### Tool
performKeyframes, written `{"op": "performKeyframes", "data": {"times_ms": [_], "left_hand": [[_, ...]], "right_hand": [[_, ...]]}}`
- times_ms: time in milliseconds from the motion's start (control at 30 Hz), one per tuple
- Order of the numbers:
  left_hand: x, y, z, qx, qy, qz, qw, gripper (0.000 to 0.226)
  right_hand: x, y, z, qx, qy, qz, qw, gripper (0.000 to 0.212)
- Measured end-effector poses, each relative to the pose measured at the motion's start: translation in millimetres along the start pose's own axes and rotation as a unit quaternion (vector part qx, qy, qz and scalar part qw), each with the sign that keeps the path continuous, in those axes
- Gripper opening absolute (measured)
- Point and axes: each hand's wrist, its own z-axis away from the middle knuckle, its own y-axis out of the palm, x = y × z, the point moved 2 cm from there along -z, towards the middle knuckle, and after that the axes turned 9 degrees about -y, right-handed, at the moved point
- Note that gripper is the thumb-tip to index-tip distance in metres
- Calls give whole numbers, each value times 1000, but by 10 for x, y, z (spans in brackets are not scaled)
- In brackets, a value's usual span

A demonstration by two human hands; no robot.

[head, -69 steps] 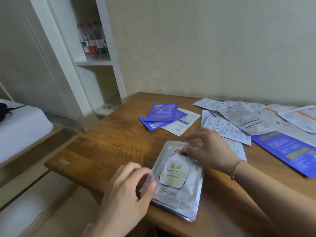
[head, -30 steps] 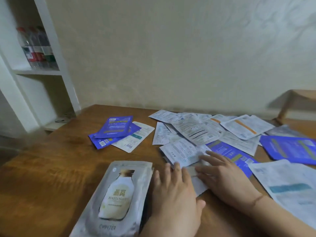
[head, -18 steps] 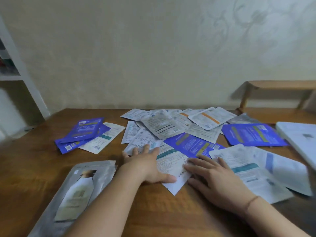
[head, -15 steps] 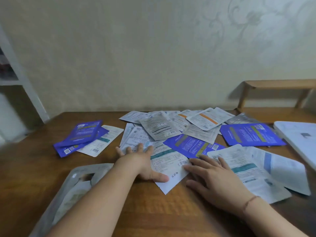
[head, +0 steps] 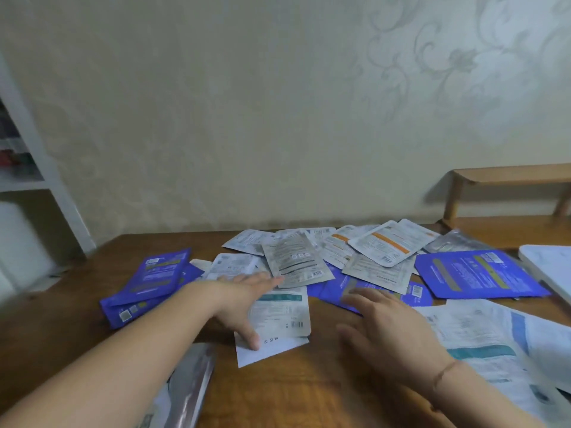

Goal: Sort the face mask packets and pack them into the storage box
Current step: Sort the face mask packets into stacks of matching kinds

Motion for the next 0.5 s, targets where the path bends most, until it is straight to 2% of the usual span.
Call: {"op": "performKeyframes", "data": {"times_ms": [67, 167, 200, 267, 333, 400, 500], "left_hand": [[-4, 37, -27, 24, 37, 23, 999, 112], [103, 139, -100, 21, 29, -33, 999, 110], [166, 157, -118, 19, 21, -41, 999, 110], [330, 156, -129, 16, -2, -43, 999, 111], [510, 129, -118, 16, -28, -40, 999, 110], [650, 117, -102, 24, -50, -25, 998, 108], [724, 131, -78, 20, -63, -8, 998, 107]], "right_hand": [[91, 18, -398, 2, -14, -19, 1000, 56], [147, 210, -973, 44, -24, -37, 998, 65], [139, 295, -1109, 64, -28, -36, 997, 62], [117, 438, -1265, 88, -47, -15, 995, 41], [106, 517, -1304, 68, -70, -2, 995, 28], [86, 546, -1299, 37, -98, 22, 994, 27], [68, 568, -1247, -22, -181, 117, 976, 23]]}}
